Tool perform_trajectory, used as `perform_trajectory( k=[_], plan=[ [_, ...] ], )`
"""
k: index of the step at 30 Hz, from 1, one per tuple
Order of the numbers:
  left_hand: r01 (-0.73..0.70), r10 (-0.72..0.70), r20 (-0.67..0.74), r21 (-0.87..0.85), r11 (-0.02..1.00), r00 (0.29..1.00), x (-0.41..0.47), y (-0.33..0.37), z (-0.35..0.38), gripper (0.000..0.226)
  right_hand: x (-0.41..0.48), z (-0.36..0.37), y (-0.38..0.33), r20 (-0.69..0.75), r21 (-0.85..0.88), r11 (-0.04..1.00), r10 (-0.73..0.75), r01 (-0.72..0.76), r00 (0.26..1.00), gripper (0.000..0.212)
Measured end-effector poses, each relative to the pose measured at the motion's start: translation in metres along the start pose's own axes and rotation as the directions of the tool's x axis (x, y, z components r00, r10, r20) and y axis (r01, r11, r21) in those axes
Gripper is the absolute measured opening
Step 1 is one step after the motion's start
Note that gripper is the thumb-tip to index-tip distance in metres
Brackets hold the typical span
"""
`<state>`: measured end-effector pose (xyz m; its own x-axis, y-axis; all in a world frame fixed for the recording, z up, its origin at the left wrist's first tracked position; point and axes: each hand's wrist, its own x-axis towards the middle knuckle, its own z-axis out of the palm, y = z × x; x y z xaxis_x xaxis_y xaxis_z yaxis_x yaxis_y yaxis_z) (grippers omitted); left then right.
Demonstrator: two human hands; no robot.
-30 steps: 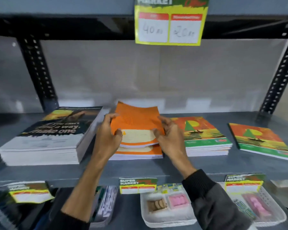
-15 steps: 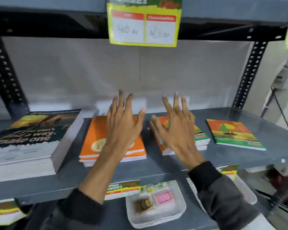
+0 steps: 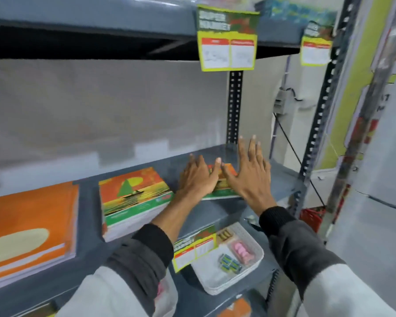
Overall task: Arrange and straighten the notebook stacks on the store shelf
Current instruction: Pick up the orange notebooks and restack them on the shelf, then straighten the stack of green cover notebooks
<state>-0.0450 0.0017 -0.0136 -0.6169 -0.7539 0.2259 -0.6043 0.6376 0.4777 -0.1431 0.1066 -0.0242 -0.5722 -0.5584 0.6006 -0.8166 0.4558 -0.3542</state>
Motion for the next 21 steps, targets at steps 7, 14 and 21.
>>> perform_trajectory(
  k=[7,14,21],
  plan=[
    [0.244,-0.245,0.001,0.042,0.969,0.970,0.005,0.010,0.049,0.067,-0.009,0.033,0.036,0.289,-0.030,0.991,0.132,-0.129,0.948,0.098],
    [0.255,-0.398,-0.070,-0.663,0.704,0.915,0.006,0.003,0.033,0.023,-0.020,0.043,0.027,0.104,0.134,0.988,0.061,-0.075,0.993,0.069],
    [0.038,-0.323,-0.074,-0.944,0.328,0.943,-0.015,0.001,0.013,0.055,-0.018,0.026,0.025,0.087,0.609,0.757,0.234,-0.238,0.968,0.055]
  ],
)
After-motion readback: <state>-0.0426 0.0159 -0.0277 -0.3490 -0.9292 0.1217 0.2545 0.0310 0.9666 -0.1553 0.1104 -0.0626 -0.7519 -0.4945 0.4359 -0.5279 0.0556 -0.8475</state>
